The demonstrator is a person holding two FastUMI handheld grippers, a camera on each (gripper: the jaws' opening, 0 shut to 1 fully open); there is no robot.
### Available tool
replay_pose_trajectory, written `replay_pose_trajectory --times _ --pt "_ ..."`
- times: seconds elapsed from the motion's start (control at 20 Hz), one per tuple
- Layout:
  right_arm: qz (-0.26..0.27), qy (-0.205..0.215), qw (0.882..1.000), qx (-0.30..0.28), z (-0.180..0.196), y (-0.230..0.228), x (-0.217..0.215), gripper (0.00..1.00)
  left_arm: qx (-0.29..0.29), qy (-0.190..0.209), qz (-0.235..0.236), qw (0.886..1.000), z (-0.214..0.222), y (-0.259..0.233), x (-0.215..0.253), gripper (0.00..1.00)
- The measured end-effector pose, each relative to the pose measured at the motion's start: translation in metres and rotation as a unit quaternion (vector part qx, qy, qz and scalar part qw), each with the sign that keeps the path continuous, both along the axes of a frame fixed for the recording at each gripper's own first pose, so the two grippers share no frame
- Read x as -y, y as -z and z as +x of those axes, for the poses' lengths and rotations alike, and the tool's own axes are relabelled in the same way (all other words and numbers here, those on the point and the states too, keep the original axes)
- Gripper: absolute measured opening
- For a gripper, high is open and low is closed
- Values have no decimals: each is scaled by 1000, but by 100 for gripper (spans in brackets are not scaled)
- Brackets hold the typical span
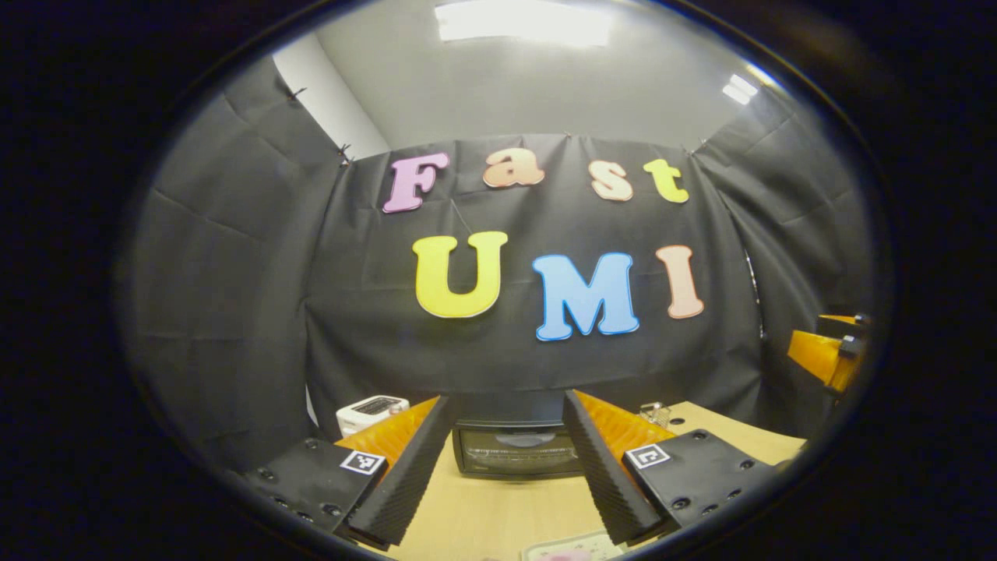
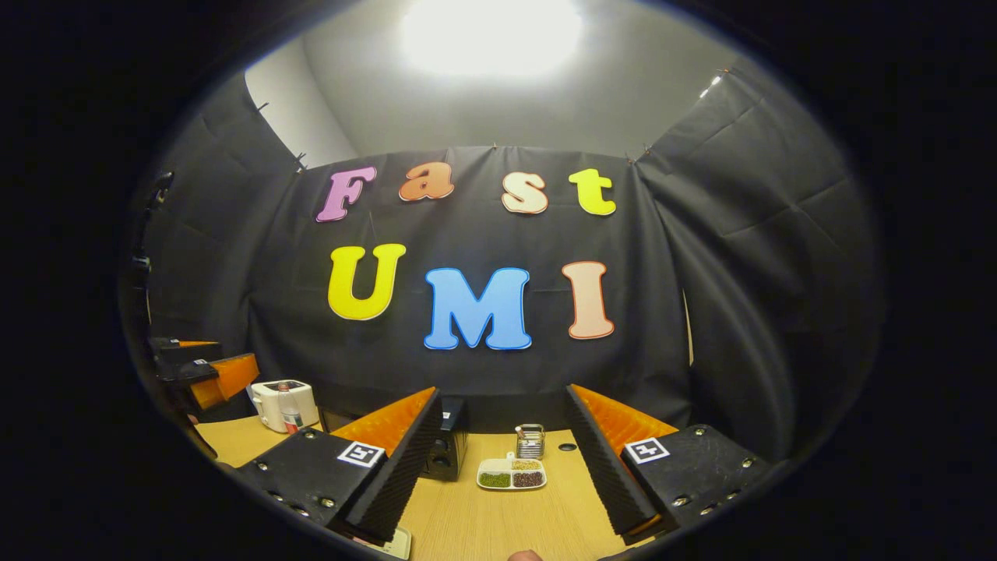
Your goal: Open the electric oven with the left hand, put the food in, and close the electric oven.
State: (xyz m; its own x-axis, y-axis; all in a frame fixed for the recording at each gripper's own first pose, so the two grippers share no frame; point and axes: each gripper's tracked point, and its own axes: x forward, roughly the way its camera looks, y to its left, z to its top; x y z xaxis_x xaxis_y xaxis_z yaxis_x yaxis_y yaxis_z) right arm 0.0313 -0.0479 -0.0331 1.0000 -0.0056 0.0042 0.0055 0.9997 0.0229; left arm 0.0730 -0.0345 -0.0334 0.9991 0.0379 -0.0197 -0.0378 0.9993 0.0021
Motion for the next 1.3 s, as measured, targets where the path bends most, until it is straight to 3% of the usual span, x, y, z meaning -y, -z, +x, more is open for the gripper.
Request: replay_pose_trajectory --times 0.05,0.5,0.55,0.6,0.7,0.8,0.85,0.95,1.05,1.15,1.3 --pt "-2 3 1000 -2 4 3 0 96 1 2 0 1000 15 1 -2 97" --pt "-13 68 998 -3 46 7 -14 97 -2 61 -2 998 150 57 -12 100" --pt "-17 75 997 -3 48 6 -15 96 -7 68 -1 998 163 67 -9 90" --pt "-22 82 996 -4 50 5 -16 96 -13 75 0 997 174 80 -6 97" --pt "-34 95 995 -8 52 6 -17 96 -31 87 -4 996 191 105 1 100" --pt "-46 111 993 -13 52 7 -18 96 -48 99 -12 994 207 129 11 90" --pt "-50 117 992 -18 51 10 -16 96 -58 105 -14 993 215 140 15 97" --pt "-57 129 990 -27 49 13 -16 96 -73 112 -14 991 228 161 22 94" --pt "-62 138 988 -34 47 15 -14 96 -89 115 -14 989 237 183 26 100" --pt "-69 145 986 -38 46 15 -13 96 -101 109 -20 989 247 200 25 97" --pt "-79 149 985 -41 45 13 -13 96 -117 104 -23 987 254 219 27 100"
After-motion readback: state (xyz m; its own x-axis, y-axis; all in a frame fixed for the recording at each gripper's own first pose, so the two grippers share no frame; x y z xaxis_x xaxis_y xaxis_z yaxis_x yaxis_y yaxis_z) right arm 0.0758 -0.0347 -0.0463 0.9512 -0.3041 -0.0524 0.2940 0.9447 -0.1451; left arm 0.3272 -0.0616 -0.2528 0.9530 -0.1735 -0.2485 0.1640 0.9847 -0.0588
